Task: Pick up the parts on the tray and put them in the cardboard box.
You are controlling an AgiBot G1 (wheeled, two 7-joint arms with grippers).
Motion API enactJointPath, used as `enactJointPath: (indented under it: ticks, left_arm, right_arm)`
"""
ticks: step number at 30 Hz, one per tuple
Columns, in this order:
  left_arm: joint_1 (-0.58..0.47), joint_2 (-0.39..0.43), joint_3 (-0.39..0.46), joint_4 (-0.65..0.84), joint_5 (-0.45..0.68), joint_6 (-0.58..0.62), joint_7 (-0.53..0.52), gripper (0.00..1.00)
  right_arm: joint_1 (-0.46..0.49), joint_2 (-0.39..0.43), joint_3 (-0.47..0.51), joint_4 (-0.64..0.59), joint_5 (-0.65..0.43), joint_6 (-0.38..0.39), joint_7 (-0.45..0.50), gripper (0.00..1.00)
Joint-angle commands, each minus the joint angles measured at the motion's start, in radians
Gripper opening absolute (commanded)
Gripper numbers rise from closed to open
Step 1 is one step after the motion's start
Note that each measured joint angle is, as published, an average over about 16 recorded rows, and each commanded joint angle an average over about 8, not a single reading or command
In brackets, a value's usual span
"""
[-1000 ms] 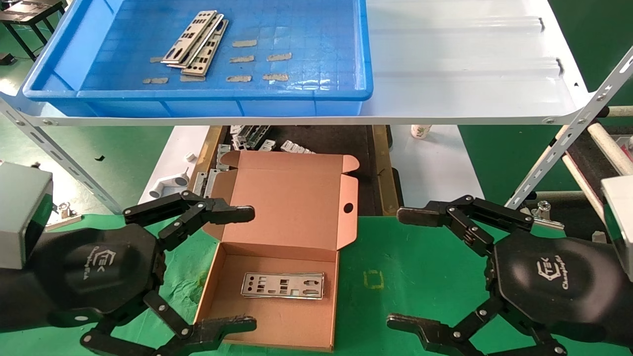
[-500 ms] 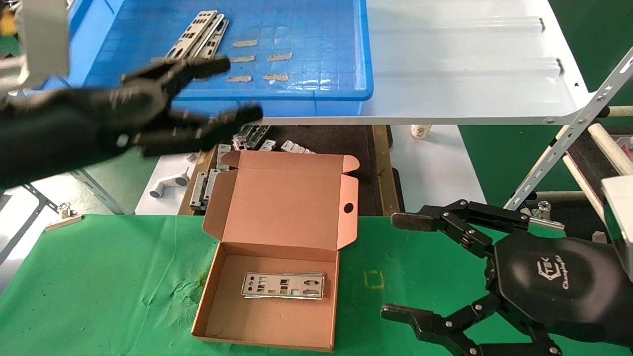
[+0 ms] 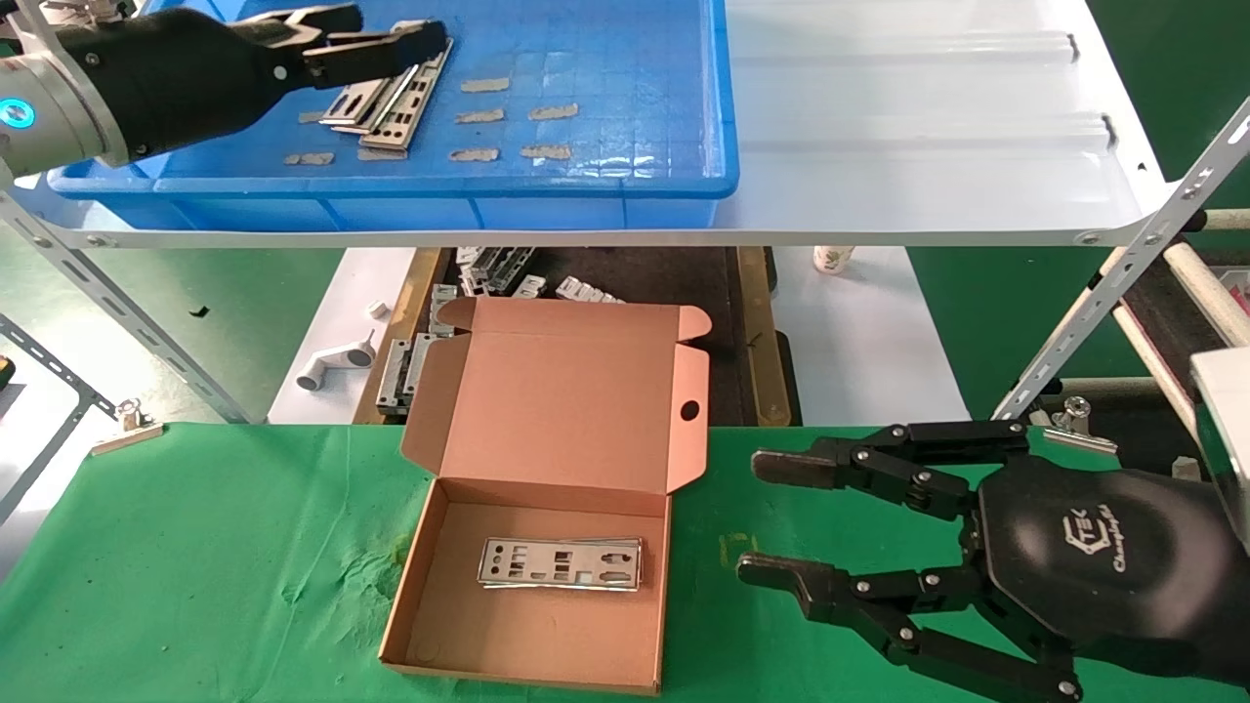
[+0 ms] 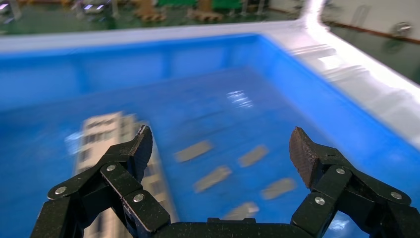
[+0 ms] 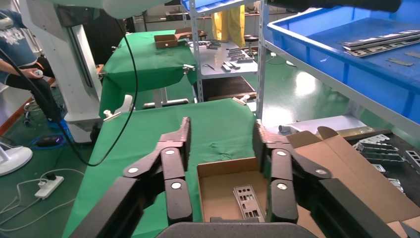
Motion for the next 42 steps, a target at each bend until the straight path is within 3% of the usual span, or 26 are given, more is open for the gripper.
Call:
enactJointPath:
  ticks: [1, 13, 19, 30, 32, 34, 39, 42]
  left_arm:
    - [-0.043, 0.02, 0.011, 0.088, 0.024, -0.011, 0.011, 1.0]
    - [-0.163, 0.103, 0.021, 0.418, 0.059, -0.14, 0.072, 1.0]
    - [-0.175, 0.137, 0.018, 0.47, 0.058, -0.216, 0.108, 1.0]
    - [-0.182, 0.155, 0.008, 0.491, 0.044, -0.18, 0.168, 0.98]
    - [-0.184, 0.159, 0.007, 0.5, 0.043, -0.185, 0.172, 0.91]
    - [-0.187, 0.163, 0.006, 0.507, 0.041, -0.191, 0.175, 0.76]
    - [-0.191, 0.171, 0.003, 0.524, 0.036, -0.197, 0.175, 0.19]
    - [-0.191, 0.174, 0.001, 0.534, 0.034, -0.2, 0.169, 0.02]
  right_arm:
    - [0.0, 0.0, 0.0, 0.0, 0.0, 0.0, 0.0, 0.0]
    - [0.0, 0.0, 0.0, 0.0, 0.0, 0.0, 0.0, 0.0]
    - [0.0, 0.0, 0.0, 0.0, 0.0, 0.0, 0.0, 0.0]
    - [0.0, 0.0, 0.0, 0.0, 0.0, 0.0, 0.0, 0.0]
    - [0.0, 0.0, 0.0, 0.0, 0.0, 0.0, 0.0, 0.0]
    - [0.0, 0.0, 0.0, 0.0, 0.0, 0.0, 0.0, 0.0]
    - [0.0, 0.0, 0.0, 0.0, 0.0, 0.0, 0.0, 0.0]
    - [0.0, 0.0, 0.0, 0.0, 0.0, 0.0, 0.0, 0.0]
